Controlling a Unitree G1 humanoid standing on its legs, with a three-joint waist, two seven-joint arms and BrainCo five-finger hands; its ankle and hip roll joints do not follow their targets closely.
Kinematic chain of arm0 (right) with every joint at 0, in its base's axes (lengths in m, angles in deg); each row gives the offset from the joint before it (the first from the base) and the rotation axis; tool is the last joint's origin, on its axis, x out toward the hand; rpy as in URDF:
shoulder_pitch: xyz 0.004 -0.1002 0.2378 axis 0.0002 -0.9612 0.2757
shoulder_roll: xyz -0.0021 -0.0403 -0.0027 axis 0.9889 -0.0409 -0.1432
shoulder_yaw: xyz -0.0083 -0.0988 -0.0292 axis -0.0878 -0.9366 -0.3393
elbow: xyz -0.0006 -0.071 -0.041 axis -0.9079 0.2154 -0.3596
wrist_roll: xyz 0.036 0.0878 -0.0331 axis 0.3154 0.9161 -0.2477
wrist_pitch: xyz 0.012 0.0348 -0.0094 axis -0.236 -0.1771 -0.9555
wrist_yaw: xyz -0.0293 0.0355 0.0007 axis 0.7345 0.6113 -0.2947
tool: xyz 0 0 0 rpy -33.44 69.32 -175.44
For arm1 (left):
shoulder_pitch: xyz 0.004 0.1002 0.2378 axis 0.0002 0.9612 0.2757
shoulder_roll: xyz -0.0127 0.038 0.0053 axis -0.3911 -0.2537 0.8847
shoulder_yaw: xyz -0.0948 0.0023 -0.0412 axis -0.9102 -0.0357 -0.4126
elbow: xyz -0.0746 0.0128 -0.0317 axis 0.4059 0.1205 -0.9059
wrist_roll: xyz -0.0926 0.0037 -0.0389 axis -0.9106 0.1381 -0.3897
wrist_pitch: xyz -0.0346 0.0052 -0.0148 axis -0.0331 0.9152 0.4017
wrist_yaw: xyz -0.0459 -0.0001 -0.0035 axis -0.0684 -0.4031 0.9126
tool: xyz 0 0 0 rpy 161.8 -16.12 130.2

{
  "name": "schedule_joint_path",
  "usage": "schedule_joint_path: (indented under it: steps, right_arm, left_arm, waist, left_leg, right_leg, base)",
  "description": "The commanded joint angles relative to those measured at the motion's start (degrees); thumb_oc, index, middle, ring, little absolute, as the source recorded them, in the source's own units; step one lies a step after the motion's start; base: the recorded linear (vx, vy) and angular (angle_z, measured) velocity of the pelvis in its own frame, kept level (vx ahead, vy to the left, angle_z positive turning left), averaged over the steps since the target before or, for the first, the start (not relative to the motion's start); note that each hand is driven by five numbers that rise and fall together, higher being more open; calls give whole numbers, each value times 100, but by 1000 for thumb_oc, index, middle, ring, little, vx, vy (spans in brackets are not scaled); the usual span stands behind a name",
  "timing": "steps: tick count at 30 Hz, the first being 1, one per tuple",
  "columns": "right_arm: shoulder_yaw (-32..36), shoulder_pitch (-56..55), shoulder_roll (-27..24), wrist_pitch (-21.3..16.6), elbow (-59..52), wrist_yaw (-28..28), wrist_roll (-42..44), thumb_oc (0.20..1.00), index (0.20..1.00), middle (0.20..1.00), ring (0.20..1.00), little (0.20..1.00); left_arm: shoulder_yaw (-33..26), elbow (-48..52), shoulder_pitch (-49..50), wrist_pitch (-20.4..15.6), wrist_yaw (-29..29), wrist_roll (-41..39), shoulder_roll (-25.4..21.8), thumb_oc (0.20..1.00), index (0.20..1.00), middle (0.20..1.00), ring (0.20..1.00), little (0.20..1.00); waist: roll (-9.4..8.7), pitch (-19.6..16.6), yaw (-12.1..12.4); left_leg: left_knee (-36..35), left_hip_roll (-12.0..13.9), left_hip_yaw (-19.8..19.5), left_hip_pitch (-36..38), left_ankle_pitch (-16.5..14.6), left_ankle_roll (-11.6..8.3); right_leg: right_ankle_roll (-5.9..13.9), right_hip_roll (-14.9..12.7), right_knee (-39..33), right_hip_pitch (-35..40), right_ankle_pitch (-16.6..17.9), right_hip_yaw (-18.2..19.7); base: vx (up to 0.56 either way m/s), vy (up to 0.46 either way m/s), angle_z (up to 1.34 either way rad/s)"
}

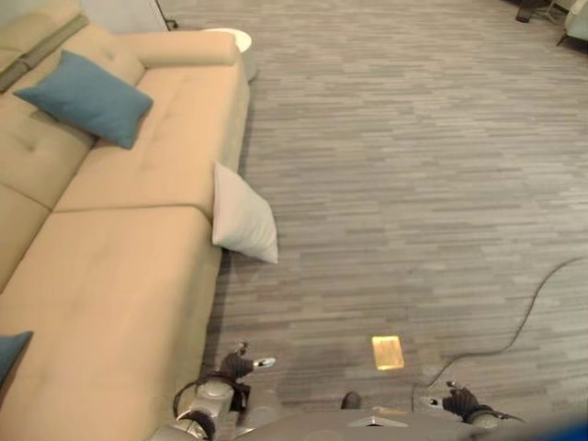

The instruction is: Pick up all the scattered cushions and arrange them neatly on the sofa.

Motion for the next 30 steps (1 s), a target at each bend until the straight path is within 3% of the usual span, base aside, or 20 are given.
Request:
schedule_joint_path:
  steps: [1,2,3,6,9,10,11,12,13,14,15,16,17,18,20,22,25,27,28,30]
  right_arm:
    - [30,220,-184,-116,8,91,101,1000,1000,1000,1000,1000]
    - [30,220,-184,-116,8,91,101,1000,1000,1000,1000,1000]
    - [-29,259,-191,-135,-15,119,71,1000,1000,1000,1000,1000]
    - [-73,301,-174,-138,-30,107,61,1000,1000,1000,1000,1000]
    - [-85,261,-129,-136,-50,54,-31,1000,1000,1000,1000,1000]
    - [-63,265,-122,-139,-50,24,-121,1000,1000,1000,1000,1000]
    - [-59,297,-112,-154,-116,22,-101,1000,1000,1000,1000,1000]
    - [-40,312,-106,-156,-138,31,-70,1000,1000,1000,1000,1000]
    - [-40,312,-106,-156,-138,31,-70,1000,1000,1000,1000,1000]
    - [-84,317,-113,-172,-182,16,-96,1000,1000,1000,1000,1000]
    - [-84,317,-114,-172,-183,16,-96,1000,1000,1000,1000,1000]
    - [-115,334,-113,-175,-204,14,-109,1000,1000,1000,1000,1000]
    - [-135,361,-100,-171,-204,15,-117,1000,1000,1000,1000,1000]
    - [-136,360,-100,-172,-204,15,-117,1000,1000,1000,1000,1000]
    - [-150,387,-85,-161,-205,15,-97,1000,1000,1000,1000,1000]
    - [-145,368,-83,-141,-196,-12,-123,1000,1000,1000,1000,1000]
    - [-159,306,-77,-148,-171,-42,-169,1000,1000,1000,1000,1000]
    - [-136,214,-75,-179,-147,-51,-98,1000,1000,1000,1000,1000]
    - [-77,142,-76,-253,-217,4,136,1000,1000,1000,1000,1000]
    - [-48,114,-60,-241,-200,29,221,1000,1000,1000,1000,1000]
  left_arm:
    - [145,-38,-131,-77,-151,22,-20,1000,1000,1000,1000,1000]
    - [145,-38,-131,-77,-151,22,-20,1000,1000,1000,1000,1000]
    - [130,-82,-91,-58,-147,99,12,1000,1000,1000,1000,1000]
    - [91,-105,-49,-55,-143,81,7,1000,1000,1000,1000,1000]
    - [-19,-109,52,-46,-121,66,0,1000,1000,1000,1000,1000]
    - [4,-84,56,-38,-109,82,3,1000,1000,1000,1000,1000]
    - [64,33,-13,-49,-116,31,-42,1000,1000,1000,1000,1000]
    - [125,56,-57,-51,-119,48,-65,1000,1000,1000,1000,1000]
    - [125,56,-57,-51,-119,48,-65,1000,1000,1000,1000,1000]
    - [154,86,-103,-68,-133,42,-76,1000,1000,1000,1000,1000]
    - [154,86,-102,-68,-133,42,-75,1000,1000,1000,1000,1000]
    - [153,102,-115,-85,-147,33,-87,1000,1000,1000,1000,1000]
    - [155,55,-143,-89,-156,77,-83,1000,1000,1000,1000,1000]
    - [154,54,-142,-90,-156,77,-82,1000,1000,1000,1000,1000]
    - [153,24,-142,-107,-154,102,-89,1000,1000,1000,1000,1000]
    - [94,-56,-102,-147,-158,47,-70,1000,1000,1000,1000,1000]
    - [36,-139,-12,-144,-131,49,-23,1000,1000,1000,1000,1000]
    - [-3,-199,-1,-138,-169,1,-6,1000,1000,1000,1000,1000]
    - [-75,-128,-52,-161,-199,-301,-23,1000,1000,1000,1000,1000]
    - [-103,-107,-131,-157,-213,-409,-19,1000,1000,1000,1000,1000]
  waist:
    - [92,182,103]
    - [91,185,104]
    - [209,149,211]
    - [262,140,310]
    - [271,0,401]
    - [250,-24,441]
    - [360,101,306]
    - [413,130,223]
    - [412,133,222]
    - [422,119,197]
    - [425,132,189]
    - [424,134,195]
    - [347,102,148]
    - [360,116,147]
    - [313,100,11]
    - [296,54,-108]
    - [282,-48,-138]
    - [234,-84,-138]
    - [101,30,-123]
    - [16,91,-122]
  left_leg:
    - [-1187,-316,189,291,52,444]
    - [-1189,-316,190,295,52,444]
    - [-1991,-390,156,-4,670,378]
    - [-2157,-401,212,-17,864,343]
    - [-2103,-495,137,214,646,541]
    - [-2113,-616,216,468,438,749]
    - [-2151,-597,171,844,273,930]
    - [-2178,-580,85,1089,111,948]
    - [-2179,-581,84,1092,112,948]
    - [-2259,-570,9,1263,5,917]
    - [-2263,-568,0,1282,3,914]
    - [-2305,-555,-20,1366,-54,891]
    - [-2365,-601,-77,1508,-165,816]
    - [-2370,-587,-80,1533,-173,811]
    - [-2435,-626,-224,1755,-304,761]
    - [-2398,-614,-344,1906,-445,696]
    - [-2267,-609,-415,1988,-526,659]
    - [-1536,-473,-498,1791,-215,393]
    - [-614,-408,-403,1216,22,269]
    - [-347,-224,-30,995,47,294]
  right_leg:
    - [882,-74,334,-147,258,81]
    - [882,-74,334,-144,258,81]
    - [867,173,323,83,58,169]
    - [879,260,459,210,-114,254]
    - [967,152,937,324,-328,311]
    - [1294,-155,1938,62,168,282]
    - [1451,-343,3164,-519,780,274]
    - [1310,-484,3245,-807,601,111]
    - [1310,-485,3246,-805,599,110]
    - [1192,-593,2707,-989,466,-69]
    - [1191,-592,2703,-966,460,-80]
    - [1159,-633,2355,-992,435,-146]
    - [1198,-628,1481,-1133,586,-96]
    - [1196,-610,1450,-1095,596,-104]
    - [1275,-384,658,-1248,863,333]
    - [1360,-352,539,-1390,1029,532]
    - [1310,-334,513,-1282,1047,596]
    - [1115,-198,520,-1020,908,635]
    - [981,-218,439,-791,833,531]
    - [872,-197,378,-613,703,355]
  base:
    - [161,-51,8]
    - [315,-63,-7]
    - [424,-81,-19]
    - [308,-33,-13]
    - [419,74,-54]
    - [605,197,-77]
    - [670,188,-35]
    - [428,96,15]
    - [384,-26,65]
    - [192,-44,76]
    - [281,-90,43]
    - [299,-161,18]
    - [301,-160,9]
    - [331,-172,14]
    - [305,-143,16]
    - [345,-174,20]
    - [301,-206,62]
    - [233,-320,21]
    - [126,-325,54]
    - [115,-255,68]
